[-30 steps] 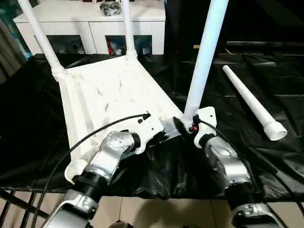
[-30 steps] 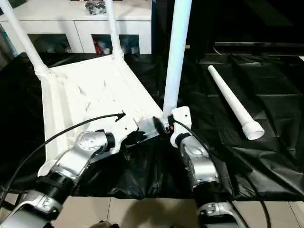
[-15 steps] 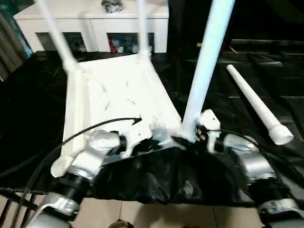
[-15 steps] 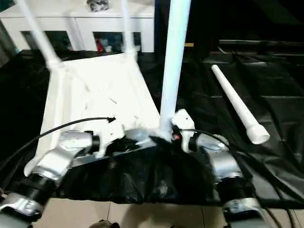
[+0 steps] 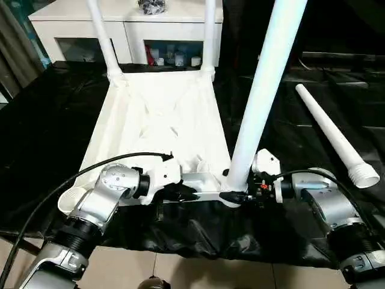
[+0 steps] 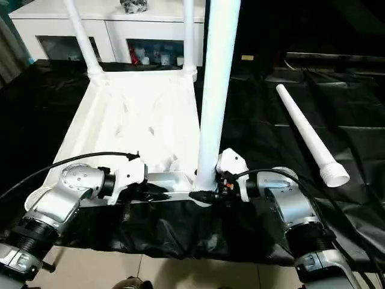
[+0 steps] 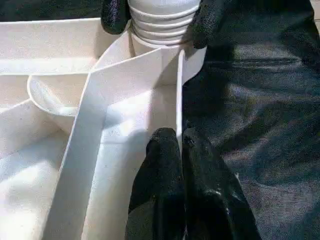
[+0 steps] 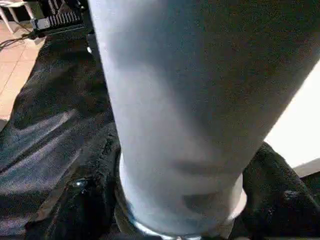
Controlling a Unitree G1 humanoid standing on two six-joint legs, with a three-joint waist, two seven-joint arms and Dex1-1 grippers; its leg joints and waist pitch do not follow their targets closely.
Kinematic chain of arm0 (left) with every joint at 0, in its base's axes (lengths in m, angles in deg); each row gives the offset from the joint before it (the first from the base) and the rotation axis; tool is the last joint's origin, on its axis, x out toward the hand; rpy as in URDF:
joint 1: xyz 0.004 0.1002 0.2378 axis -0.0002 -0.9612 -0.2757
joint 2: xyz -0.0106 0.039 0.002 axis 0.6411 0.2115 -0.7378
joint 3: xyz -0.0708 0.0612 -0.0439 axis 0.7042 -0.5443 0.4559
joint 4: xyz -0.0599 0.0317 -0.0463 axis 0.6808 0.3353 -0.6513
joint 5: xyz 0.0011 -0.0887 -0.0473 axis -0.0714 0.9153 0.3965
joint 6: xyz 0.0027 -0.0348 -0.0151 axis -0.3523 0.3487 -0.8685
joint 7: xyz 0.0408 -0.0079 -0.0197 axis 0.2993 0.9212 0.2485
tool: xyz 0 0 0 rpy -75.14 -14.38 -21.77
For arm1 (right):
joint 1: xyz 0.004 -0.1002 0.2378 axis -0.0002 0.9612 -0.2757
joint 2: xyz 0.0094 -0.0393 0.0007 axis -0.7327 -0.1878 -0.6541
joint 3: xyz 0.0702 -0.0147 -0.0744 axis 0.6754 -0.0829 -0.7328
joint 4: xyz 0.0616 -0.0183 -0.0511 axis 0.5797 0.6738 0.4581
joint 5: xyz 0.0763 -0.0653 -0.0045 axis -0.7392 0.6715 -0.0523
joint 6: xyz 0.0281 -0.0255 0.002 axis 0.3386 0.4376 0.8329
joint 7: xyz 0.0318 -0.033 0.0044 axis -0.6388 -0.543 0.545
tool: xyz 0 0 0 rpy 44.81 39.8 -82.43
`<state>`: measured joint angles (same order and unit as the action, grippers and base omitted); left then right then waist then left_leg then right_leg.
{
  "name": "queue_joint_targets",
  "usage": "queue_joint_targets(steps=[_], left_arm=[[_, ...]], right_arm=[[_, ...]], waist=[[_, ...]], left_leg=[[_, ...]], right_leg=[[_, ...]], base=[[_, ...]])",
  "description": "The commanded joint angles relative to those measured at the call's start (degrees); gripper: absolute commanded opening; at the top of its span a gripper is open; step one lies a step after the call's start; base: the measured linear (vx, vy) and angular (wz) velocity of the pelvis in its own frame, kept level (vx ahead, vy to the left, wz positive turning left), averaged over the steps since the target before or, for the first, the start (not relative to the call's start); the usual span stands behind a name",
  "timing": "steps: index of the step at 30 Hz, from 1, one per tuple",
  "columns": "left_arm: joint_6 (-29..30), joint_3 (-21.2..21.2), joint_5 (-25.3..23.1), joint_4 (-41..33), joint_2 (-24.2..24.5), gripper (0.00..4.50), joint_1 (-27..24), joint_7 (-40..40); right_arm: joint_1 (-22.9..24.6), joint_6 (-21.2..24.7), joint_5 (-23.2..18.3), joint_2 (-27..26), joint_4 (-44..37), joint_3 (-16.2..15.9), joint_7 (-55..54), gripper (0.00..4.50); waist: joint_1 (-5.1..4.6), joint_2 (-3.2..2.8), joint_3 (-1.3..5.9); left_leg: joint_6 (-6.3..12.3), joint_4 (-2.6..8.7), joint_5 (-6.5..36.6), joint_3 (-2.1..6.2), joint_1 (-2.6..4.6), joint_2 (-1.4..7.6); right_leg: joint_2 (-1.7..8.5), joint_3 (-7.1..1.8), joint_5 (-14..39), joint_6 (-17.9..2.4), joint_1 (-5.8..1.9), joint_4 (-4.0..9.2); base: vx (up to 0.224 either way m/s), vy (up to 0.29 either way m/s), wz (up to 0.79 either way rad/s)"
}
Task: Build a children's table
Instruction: Rotate leg to tighten
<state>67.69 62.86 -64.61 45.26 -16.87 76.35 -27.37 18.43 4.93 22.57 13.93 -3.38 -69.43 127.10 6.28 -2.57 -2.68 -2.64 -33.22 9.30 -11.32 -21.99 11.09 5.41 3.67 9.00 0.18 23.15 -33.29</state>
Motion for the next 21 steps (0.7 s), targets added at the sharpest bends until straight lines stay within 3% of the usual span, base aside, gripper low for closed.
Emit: queue_joint_targets(steps=[1, 4, 6, 8, 10, 13, 14, 17, 19, 21], left_arm=[[0.0, -0.3, 0.0, -0.3, -0.7, 0.00, 0.2, 1.7], [1.1, 0.1, 0.2, -0.5, -2.0, 0.00, 0.1, 3.2], [2.8, 0.2, -1.3, 0.5, -4.3, 0.00, 0.9, 7.6], [4.5, -0.1, -3.0, 1.8, -6.6, 0.00, 1.9, 11.8], [5.8, -0.1, -3.3, 2.2, -9.2, 0.00, 2.4, 14.6], [8.2, -1.3, -4.2, 2.4, -14.9, 0.00, 3.2, 20.3], [8.5, -1.8, -4.7, 2.4, -16.0, 0.00, 3.3, 21.4], [8.8, -2.4, -5.5, 2.3, -17.6, 0.00, 3.4, 22.8], [8.1, -2.6, -6.0, 2.1, -18.0, 0.00, 3.3, 23.1], [7.6, -2.5, -6.0, 1.8, -17.9, 0.00, 3.1, 23.0]], right_arm=[[1.5, 0.2, -1.1, -1.8, -2.5, -3.1, 2.6, 2.76], [2.3, 1.1, -0.9, -3.5, -2.4, -1.7, -1.6, 2.75], [2.1, 2.1, 0.6, -6.6, -0.2, 0.6, -11.1, 2.75], [1.6, 2.0, 1.9, -9.8, 2.1, 2.7, -20.4, 2.75], [1.3, 2.1, 2.3, -12.3, 3.3, 4.1, -26.5, 2.74], [0.4, 2.9, 3.3, -18.7, 6.0, 6.6, -39.7, 2.74], [-0.2, 2.9, 3.6, -20.4, 6.5, 6.8, -42.6, 2.74], [-0.8, 2.8, 4.1, -22.9, 6.5, 7.3, -45.7, 2.74], [-1.0, 1.7, 4.4, -23.6, 6.4, 7.0, -46.0, 3.30], [-1.4, 1.3, 4.2, -23.7, 6.7, 7.3, -45.9, 3.50]], waist=[[-0.05, 0.84, 3.92], [-0.09, 0.77, 3.95], [-0.32, 0.73, 3.71], [-1.21, 0.94, 3.36], [-1.99, 1.10, 3.07], [-2.63, 0.87, 2.92], [-2.91, 1.08, 2.88], [-3.33, 0.96, 2.84], [-3.34, 1.07, 2.83], [-3.38, 1.02, 2.83]], left_leg=[[2.80, 3.79, 14.7, 0.88, 1.25, 2.33], [3.06, 3.74, 13.9, 0.85, 1.12, 2.29], [2.15, 3.97, 15.9, 0.88, 1.34, 2.25], [-0.05, 4.31, 20.0, 1.21, 1.63, 2.01], [-0.86, 4.52, 21.8, 1.41, 1.42, 1.87], [-1.30, 4.51, 24.3, 1.66, 2.02, 1.74], [-1.30, 4.48, 25.2, 1.86, 2.02, 1.44], [-1.04, 4.42, 26.8, 2.11, 2.15, 1.30], [-0.82, 4.44, 27.4, 2.10, 2.24, 1.28], [-0.64, 4.54, 27.7, 2.11, 2.20, 1.34]], right_leg=[[2.84, -2.03, 14.4, -12.8, -2.25, 3.06], [2.86, -2.04, 13.3, -13.1, -2.34, 3.00], [2.82, -2.02, 16.0, -12.7, -2.02, 3.32], [3.05, -1.93, 23.1, -10.8, -1.88, 4.13], [3.10, -1.85, 27.4, -9.0, -1.88, 4.65], [3.18, -1.63, 32.3, -7.0, -1.30, 5.61], [3.12, -1.20, 34.6, -5.9, -1.50, 5.95], [3.12, -0.91, 37.4, -4.0, -1.23, 6.63], [2.99, -0.92, 37.3, -3.8, -0.99, 6.69], [2.99, -0.96, 36.8, -3.8, -0.95, 6.71]], base=[[0.000, 0.000, 0.00], [0.000, 0.000, 0.00], [0.000, 0.000, 0.00], [0.000, 0.000, 0.00], [0.000, 0.000, 0.00], [0.000, 0.000, 0.00], [0.000, 0.000, 0.00], [0.000, 0.000, 0.00], [0.000, 0.000, 0.00], [0.000, 0.000, 0.00]])
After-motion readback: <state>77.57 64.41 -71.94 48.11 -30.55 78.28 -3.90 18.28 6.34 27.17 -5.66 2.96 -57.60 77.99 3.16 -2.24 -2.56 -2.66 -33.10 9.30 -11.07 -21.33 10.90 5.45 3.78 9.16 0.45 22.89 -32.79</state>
